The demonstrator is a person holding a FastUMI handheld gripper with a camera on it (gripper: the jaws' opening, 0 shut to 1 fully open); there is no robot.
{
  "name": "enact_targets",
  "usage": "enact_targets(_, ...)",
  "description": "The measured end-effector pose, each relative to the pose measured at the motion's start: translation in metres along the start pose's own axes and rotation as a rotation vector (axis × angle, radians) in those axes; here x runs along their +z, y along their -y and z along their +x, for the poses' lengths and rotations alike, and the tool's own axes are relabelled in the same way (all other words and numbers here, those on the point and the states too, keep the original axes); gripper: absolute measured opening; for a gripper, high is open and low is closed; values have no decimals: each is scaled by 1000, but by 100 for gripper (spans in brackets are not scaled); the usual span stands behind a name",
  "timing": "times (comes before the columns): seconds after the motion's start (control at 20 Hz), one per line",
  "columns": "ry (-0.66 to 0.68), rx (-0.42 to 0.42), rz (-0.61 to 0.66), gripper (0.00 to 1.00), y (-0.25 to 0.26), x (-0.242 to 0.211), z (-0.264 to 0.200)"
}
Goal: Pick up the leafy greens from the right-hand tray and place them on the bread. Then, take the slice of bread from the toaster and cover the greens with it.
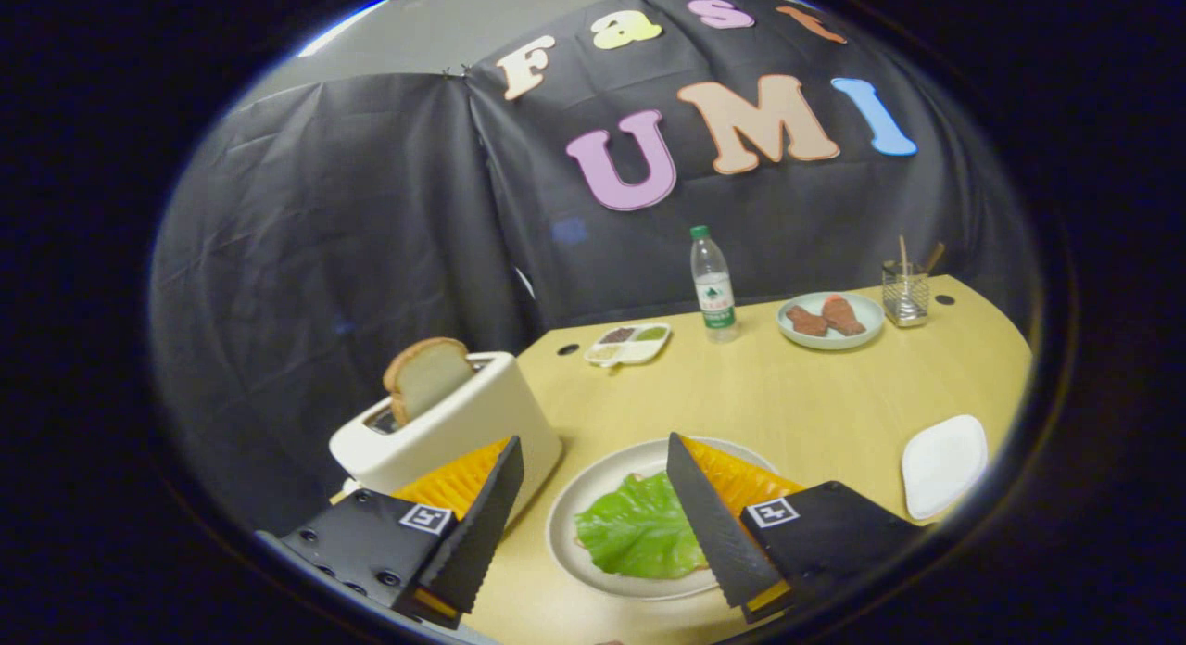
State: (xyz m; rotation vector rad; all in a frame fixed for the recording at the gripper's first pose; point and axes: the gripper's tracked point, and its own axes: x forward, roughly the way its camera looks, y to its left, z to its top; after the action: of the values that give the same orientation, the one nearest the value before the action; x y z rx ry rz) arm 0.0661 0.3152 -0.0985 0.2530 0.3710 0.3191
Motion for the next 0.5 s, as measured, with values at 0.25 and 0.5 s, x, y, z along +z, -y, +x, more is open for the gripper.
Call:
enact_targets(0.25, 18, 111, -2, 99, -60, 25, 13)
enact_targets(0.5, 2, 185, 9, 99, -106, 38, 39)
